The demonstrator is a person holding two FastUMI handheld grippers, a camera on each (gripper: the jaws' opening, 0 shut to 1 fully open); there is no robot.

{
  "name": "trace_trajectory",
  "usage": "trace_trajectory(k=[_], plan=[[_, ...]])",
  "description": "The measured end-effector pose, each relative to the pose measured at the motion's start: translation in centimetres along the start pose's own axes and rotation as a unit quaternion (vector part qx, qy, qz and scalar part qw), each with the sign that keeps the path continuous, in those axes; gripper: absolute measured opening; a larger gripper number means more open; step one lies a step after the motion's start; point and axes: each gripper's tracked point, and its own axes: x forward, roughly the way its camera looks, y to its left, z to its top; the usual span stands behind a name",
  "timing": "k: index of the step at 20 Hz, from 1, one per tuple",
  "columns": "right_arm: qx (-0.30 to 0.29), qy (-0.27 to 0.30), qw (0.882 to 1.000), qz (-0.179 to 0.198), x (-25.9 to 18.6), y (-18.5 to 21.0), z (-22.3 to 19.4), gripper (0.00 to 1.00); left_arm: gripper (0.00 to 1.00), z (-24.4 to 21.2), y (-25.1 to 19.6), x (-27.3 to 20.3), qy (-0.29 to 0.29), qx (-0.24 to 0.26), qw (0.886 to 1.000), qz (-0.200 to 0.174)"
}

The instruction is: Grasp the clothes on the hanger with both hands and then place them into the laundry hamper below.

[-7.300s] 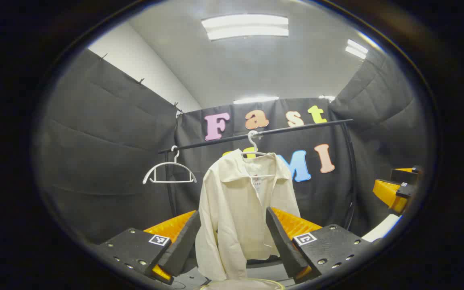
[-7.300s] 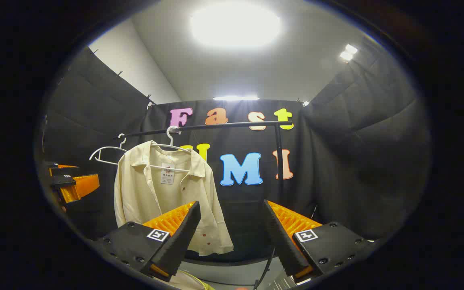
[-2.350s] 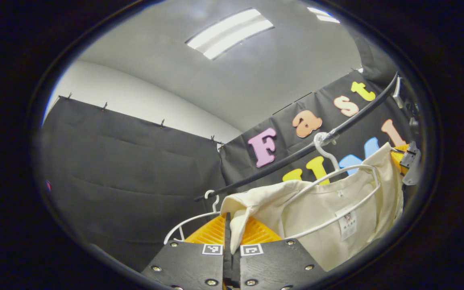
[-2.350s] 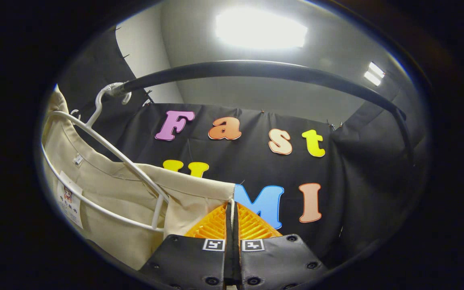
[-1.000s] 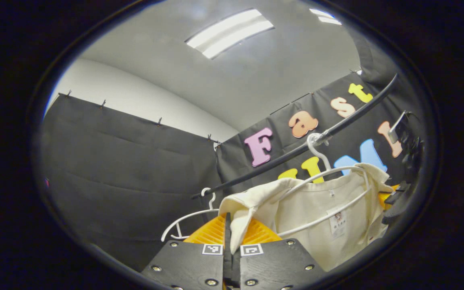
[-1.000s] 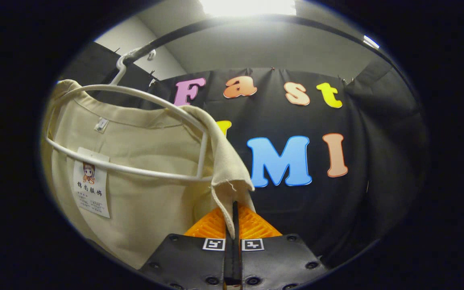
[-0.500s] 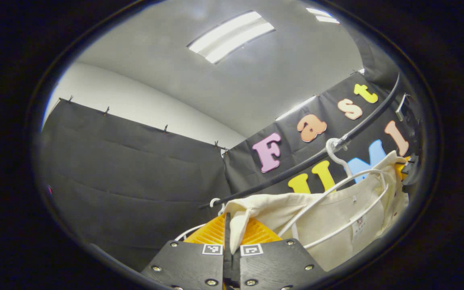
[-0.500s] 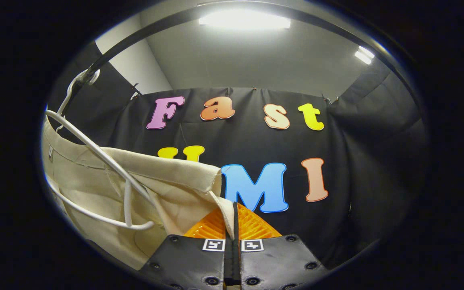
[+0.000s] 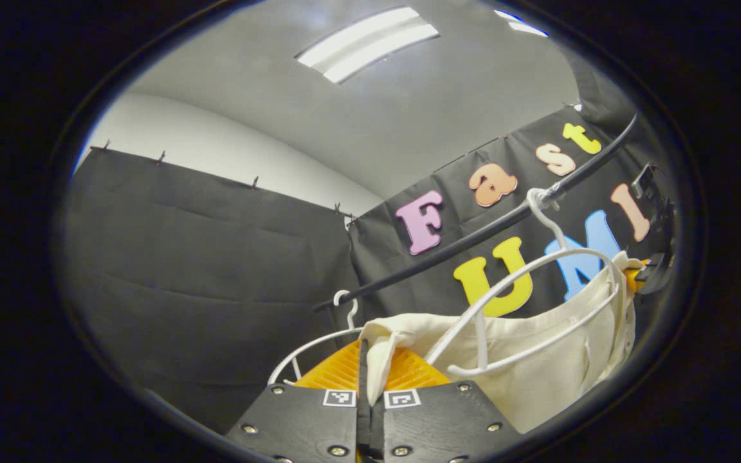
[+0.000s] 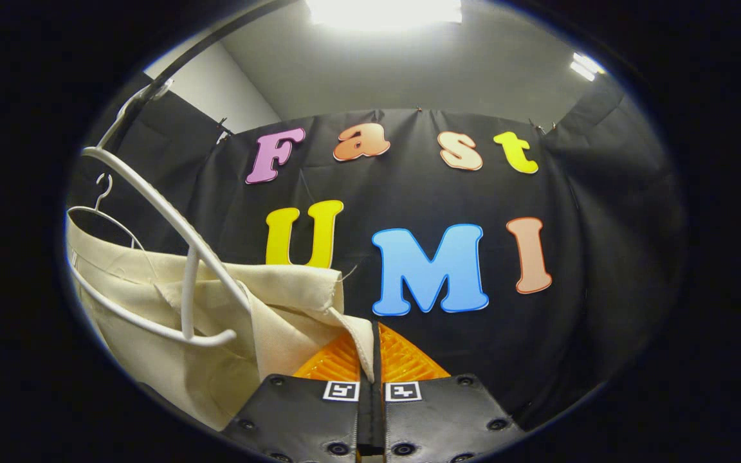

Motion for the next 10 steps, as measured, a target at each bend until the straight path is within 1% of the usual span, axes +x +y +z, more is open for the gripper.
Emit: trace_trajectory(k=[2,3,4,6,10], plan=[[-0.015,0.005,1.000,0.003,-0.1,0.2,-0.5,0.01,0.00,-0.3,-0.2,0.0,-0.001,0.004,1.000,0.002],[-0.023,0.011,1.000,0.004,-0.1,0.2,-1.2,0.03,0.00,-0.2,-0.2,-0.1,-0.003,0.008,1.000,0.001],[-0.023,0.022,0.999,0.005,-0.1,0.2,-2.1,0.01,0.01,-0.3,-0.1,-0.5,-0.005,0.009,1.000,-0.001],[-0.017,0.043,0.999,0.007,0.0,0.3,-3.4,0.00,0.01,-0.6,0.1,-0.9,-0.003,0.008,1.000,-0.006],[-0.043,0.066,0.997,0.025,-0.9,1.6,-5.3,0.01,0.01,-2.6,0.8,-2.2,0.013,0.013,1.000,-0.004]])
